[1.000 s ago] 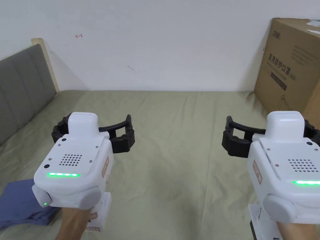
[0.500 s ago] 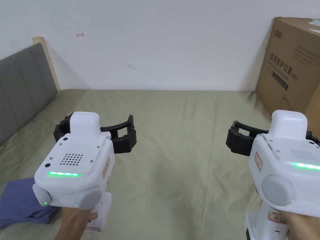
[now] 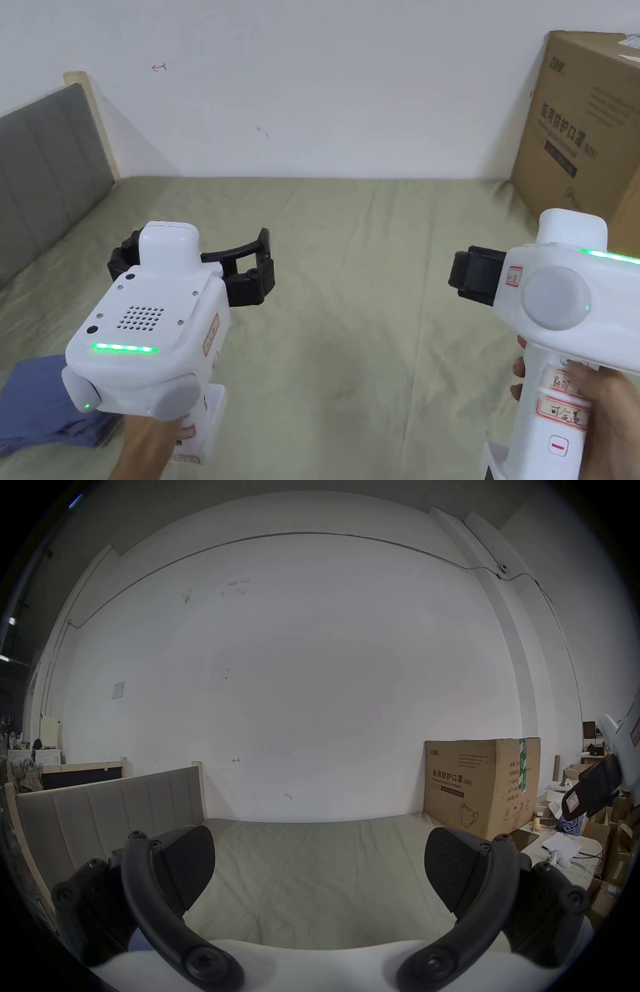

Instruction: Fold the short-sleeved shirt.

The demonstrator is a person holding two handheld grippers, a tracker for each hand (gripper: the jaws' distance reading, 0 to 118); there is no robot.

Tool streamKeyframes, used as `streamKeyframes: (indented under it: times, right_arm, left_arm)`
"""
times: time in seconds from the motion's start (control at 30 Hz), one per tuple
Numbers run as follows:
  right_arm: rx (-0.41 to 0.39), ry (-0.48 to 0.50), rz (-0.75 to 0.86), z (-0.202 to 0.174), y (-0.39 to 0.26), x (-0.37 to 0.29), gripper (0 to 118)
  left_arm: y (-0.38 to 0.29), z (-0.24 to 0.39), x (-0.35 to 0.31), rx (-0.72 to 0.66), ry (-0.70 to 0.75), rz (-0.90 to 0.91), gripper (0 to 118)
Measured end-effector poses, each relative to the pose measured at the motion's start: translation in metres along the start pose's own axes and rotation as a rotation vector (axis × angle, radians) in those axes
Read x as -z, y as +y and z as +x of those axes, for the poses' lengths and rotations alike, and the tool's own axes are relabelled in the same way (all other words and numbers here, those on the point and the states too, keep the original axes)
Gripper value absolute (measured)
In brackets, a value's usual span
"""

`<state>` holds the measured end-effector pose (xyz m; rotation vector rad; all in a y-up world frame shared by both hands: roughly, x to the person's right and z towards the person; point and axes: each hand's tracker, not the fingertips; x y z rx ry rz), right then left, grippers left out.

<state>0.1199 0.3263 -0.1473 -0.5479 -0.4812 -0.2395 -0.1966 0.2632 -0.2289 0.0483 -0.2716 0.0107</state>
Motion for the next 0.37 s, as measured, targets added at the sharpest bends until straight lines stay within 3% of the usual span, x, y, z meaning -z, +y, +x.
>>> streamKeyframes:
  times: [0.2,0.3,0.37]
  right_arm:
    - [0.013,0.006,0.017,0.0037,-0.0032,0.0016,111]
    - [0.009,-0.012,0.035,0.0040,-0.0037,0.0020,113]
    - [-0.019,0.036,0.065,0.0071,-0.0053,0.0007,117]
  left_arm:
    - [0.0009,-0.0015,-0.0009,-0.004,0.002,0.000,118]
    - [0.0015,-0.0025,-0.0013,-0.005,0.003,0.004,118]
    - [0.0019,-0.0028,-0.0016,-0.005,0.005,0.006,118]
